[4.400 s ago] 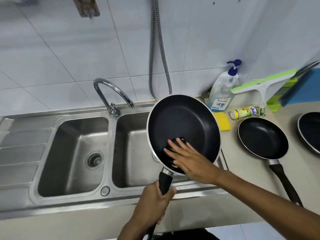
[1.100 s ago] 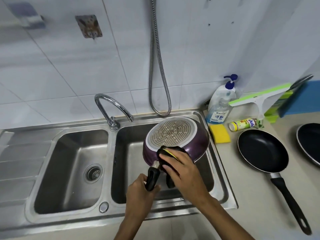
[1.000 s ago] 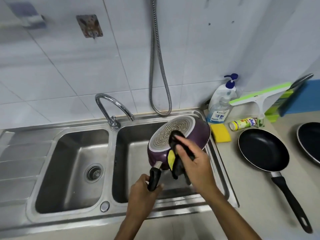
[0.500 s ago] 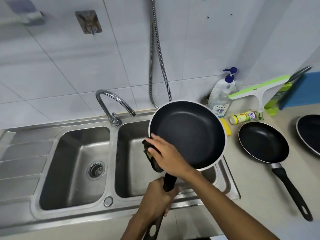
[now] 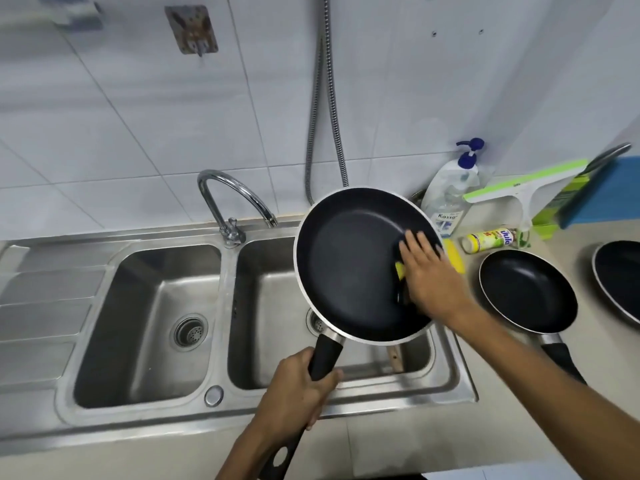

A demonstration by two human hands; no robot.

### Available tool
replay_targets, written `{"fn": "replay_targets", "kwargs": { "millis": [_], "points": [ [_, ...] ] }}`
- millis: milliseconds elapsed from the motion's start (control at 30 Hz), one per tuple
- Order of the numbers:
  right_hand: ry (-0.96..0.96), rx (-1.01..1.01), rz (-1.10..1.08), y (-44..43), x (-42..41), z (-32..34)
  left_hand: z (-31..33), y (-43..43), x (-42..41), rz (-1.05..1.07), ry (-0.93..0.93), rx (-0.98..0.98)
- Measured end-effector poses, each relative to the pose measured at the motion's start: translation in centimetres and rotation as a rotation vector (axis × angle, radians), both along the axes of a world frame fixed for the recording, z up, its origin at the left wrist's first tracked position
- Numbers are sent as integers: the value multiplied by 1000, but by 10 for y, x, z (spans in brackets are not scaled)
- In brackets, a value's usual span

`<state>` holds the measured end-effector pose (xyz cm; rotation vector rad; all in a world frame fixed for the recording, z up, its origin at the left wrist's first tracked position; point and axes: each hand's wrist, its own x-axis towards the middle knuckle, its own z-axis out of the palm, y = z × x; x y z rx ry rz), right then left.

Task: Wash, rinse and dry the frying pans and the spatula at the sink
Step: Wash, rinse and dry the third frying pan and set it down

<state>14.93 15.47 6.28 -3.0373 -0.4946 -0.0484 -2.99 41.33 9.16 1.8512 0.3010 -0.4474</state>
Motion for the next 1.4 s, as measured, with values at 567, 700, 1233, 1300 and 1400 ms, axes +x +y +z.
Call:
{"fn": "replay_targets", "kwargs": {
  "millis": [567, 700, 1233, 1300, 1400],
  "points": [
    [-232, 45, -25, 70, 88, 37, 13, -3, -5, -66, -25, 5],
    [-165, -34, 42, 15, 47, 19, 5, 7, 2, 34, -7, -11],
    [317, 916, 111, 90, -67, 95, -10, -51, 15, 0, 21, -28],
    [158, 836, 111, 59, -60, 102, -11, -53, 13, 49, 14, -62],
    [55, 715, -32, -6, -57, 91, -14, -53, 7, 66, -6, -56]
  ]
}}
